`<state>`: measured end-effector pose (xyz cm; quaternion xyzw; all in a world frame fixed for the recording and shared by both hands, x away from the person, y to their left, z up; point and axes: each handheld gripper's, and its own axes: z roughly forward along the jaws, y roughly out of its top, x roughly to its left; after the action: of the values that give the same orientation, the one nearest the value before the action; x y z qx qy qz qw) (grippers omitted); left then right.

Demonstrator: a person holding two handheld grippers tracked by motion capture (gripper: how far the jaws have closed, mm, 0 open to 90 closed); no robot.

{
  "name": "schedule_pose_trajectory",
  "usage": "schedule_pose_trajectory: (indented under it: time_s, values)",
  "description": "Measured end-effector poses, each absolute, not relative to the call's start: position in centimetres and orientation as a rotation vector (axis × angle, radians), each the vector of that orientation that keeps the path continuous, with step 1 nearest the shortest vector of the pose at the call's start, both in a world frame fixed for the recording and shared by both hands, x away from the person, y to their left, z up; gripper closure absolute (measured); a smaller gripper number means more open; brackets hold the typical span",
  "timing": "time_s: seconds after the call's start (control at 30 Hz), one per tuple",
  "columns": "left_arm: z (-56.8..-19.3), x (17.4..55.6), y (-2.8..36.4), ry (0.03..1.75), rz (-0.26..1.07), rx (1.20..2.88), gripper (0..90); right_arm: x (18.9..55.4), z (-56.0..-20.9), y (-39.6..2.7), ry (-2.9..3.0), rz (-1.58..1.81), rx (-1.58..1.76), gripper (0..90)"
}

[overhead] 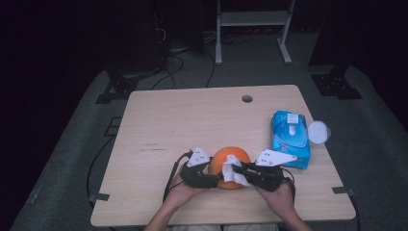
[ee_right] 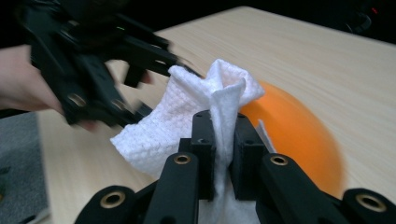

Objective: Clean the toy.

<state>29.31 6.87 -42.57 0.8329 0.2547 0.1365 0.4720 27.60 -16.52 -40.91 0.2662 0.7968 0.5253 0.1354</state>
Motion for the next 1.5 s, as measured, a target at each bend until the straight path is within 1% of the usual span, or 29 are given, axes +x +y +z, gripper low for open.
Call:
schedule_pose_trajectory:
  time_s: [0.1,0.2,0.3,0.37,0.43,0.47,0.5,0.53,0.6,0.63,0.7,0.77,0.83,0.97,1.0,1.07,1.1,1.13,1.17,1.23,1.3,1.37,1.47,1.5]
  values:
    - [-42.1,28.2,6.0,0.517,0.406,2.085,34.5,27.4,-40.2,-15.7,2.290,1.511,0.710,80.8]
    - [-42.0,28.2,6.0,0.501,0.377,2.068,33.0,28.0,-40.2,-17.0,2.267,1.531,0.772,80.8]
    - [-42.1,28.7,6.3,0.542,0.319,2.032,21.9,28.4,-40.8,-18.6,2.266,1.504,0.837,80.9]
    - [-42.2,29.4,6.6,0.630,0.253,2.009,15.2,28.6,-41.3,-19.4,2.269,1.520,0.881,81.0]
    - [-42.7,30.1,6.9,0.708,0.153,1.983,14.0,28.6,-41.2,-19.6,2.269,1.519,0.895,81.0]
    - [-42.9,30.4,7.0,0.729,0.112,1.978,14.2,28.5,-41.2,-19.5,2.268,1.512,0.885,81.0]
    - [-43.1,30.4,6.9,0.716,0.092,1.979,17.7,28.4,-41.2,-19.4,2.265,1.511,0.877,81.1]
    - [-43.1,30.0,6.8,0.697,0.128,1.994,23.2,28.3,-41.1,-19.1,2.265,1.514,0.870,81.2]
    - [-42.7,29.5,6.6,0.636,0.206,2.015,30.3,27.6,-40.5,-18.1,2.264,1.507,0.805,81.1]
    - [-42.5,29.2,6.4,0.606,0.234,2.025,32.9,27.2,-40.2,-17.6,2.270,1.533,0.771,81.1]
    - [-42.3,28.5,5.7,0.529,0.304,2.067,34.7,26.8,-39.8,-16.3,2.297,1.542,0.703,81.0]
    - [-42.3,27.9,5.3,0.480,0.362,2.111,34.9,26.6,-39.9,-15.4,2.314,1.528,0.672,80.9]
    - [-42.4,27.9,5.4,0.476,0.358,2.112,35.6,26.7,-40.1,-15.5,2.310,1.524,0.686,81.0]
    - [-42.5,28.1,5.6,0.486,0.333,2.097,34.0,27.4,-39.6,-17.7,2.237,1.517,0.785,81.1]
    - [-42.5,28.2,5.7,0.503,0.301,2.084,30.5,27.7,-39.6,-18.4,2.222,1.510,0.811,81.1]
    - [-42.5,28.8,5.8,0.545,0.170,2.038,20.8,27.8,-39.8,-19.1,2.214,1.516,0.842,81.1]
    - [-42.5,29.1,5.7,0.587,0.121,2.017,18.2,27.6,-39.9,-18.9,2.222,1.515,0.842,81.1]
    - [-42.5,29.1,5.6,0.600,0.131,2.020,18.2,27.4,-39.9,-18.4,2.243,1.535,0.819,81.1]
    - [-42.6,29.0,5.6,0.587,0.156,2.034,19.6,27.1,-39.9,-17.7,2.268,1.555,0.779,81.1]
    - [-42.6,28.7,5.6,0.584,0.208,2.041,27.3,26.6,-40.1,-16.4,2.308,1.547,0.714,81.0]
    - [-42.5,28.5,5.7,0.567,0.255,2.048,32.4,26.5,-39.9,-15.8,2.309,1.509,0.684,81.1]
    - [-42.3,28.4,5.8,0.550,0.283,2.060,34.7,27.2,-39.6,-17.0,2.269,1.532,0.746,81.1]
    - [-42.2,28.4,6.1,0.535,0.325,2.074,35.4,28.1,-39.7,-19.3,2.205,1.518,0.847,81.3]
    - [-42.1,28.4,6.2,0.529,0.357,2.074,35.5,28.3,-39.8,-19.8,2.194,1.512,0.866,81.4]
